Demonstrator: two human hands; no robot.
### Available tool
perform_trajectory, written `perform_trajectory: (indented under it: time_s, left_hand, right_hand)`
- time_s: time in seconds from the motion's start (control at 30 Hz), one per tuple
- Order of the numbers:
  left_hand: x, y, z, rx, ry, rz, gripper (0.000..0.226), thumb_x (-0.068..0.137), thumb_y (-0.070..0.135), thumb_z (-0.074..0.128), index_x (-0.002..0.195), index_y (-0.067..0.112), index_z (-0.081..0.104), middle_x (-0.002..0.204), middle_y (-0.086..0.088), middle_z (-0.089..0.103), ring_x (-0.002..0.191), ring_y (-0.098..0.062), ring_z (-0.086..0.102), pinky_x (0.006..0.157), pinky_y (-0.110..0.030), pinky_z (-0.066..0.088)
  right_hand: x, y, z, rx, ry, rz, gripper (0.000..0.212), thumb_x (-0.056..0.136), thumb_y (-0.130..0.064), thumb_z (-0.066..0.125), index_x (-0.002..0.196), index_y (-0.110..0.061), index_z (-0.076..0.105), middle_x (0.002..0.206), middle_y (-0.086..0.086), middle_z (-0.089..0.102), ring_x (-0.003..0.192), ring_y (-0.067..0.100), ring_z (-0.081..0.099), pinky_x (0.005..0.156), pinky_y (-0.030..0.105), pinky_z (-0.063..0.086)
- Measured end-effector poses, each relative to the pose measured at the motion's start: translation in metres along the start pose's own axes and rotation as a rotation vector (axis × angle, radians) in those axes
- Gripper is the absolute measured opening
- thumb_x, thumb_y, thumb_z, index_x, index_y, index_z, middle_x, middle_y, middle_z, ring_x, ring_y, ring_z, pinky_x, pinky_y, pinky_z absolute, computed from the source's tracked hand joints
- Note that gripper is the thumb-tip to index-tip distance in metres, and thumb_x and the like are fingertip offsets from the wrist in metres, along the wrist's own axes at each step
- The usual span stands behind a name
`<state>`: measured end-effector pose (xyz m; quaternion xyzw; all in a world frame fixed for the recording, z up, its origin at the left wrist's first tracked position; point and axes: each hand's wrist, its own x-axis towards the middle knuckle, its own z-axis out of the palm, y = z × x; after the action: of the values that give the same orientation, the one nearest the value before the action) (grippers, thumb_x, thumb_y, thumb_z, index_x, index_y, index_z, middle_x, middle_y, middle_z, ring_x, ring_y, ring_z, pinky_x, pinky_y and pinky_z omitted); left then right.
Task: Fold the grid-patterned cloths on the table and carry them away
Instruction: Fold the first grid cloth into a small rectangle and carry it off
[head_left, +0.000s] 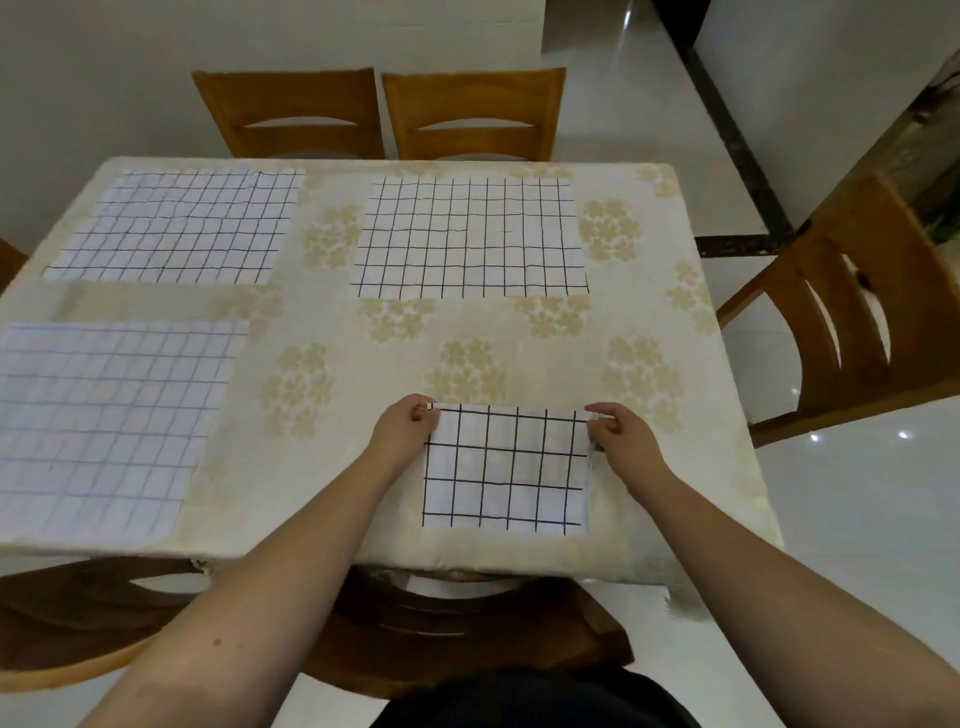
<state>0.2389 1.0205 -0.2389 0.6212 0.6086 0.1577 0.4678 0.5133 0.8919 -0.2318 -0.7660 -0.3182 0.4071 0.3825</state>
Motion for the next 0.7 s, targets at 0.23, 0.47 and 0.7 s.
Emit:
perform_trajectory:
  time_s: [0.23, 0.47, 0.7]
  left_hand:
    - [0.023, -0.005, 0.000, 0.101, 0.155, -0.045, 0.029, 0.095, 0.021, 0.053, 0.123, 0.018, 0.059, 0.108, -0.002, 0.066, 0.089, -0.013, 0.059, 0.078, -0.024, 0.043]
    - [-0.001, -0.021, 0.020, 0.167, 0.197, -0.124, 0.022, 0.093, 0.017, 0.055, 0.112, 0.015, 0.066, 0.107, -0.005, 0.069, 0.101, -0.023, 0.064, 0.080, -0.021, 0.040]
    - [-0.034, -0.031, 0.037, 0.323, 0.171, -0.266, 0.021, 0.096, 0.018, 0.048, 0.102, 0.007, 0.065, 0.102, -0.011, 0.069, 0.094, -0.028, 0.063, 0.068, -0.024, 0.037]
  right_hand:
    - [0.016, 0.001, 0.006, -0.279, -0.110, -0.123, 0.055, 0.099, -0.024, 0.051, 0.149, -0.016, 0.031, 0.153, 0.003, 0.033, 0.141, 0.021, 0.031, 0.111, 0.031, 0.025]
    - [0.008, 0.020, 0.050, -0.846, -0.335, -0.524, 0.056, 0.097, -0.034, 0.045, 0.147, -0.011, 0.036, 0.151, 0.010, 0.039, 0.140, 0.028, 0.034, 0.115, 0.041, 0.027]
    - [-0.021, 0.031, 0.084, -1.055, -0.389, -0.577, 0.055, 0.086, -0.027, 0.052, 0.139, -0.009, 0.049, 0.144, 0.012, 0.048, 0.132, 0.031, 0.046, 0.107, 0.047, 0.036]
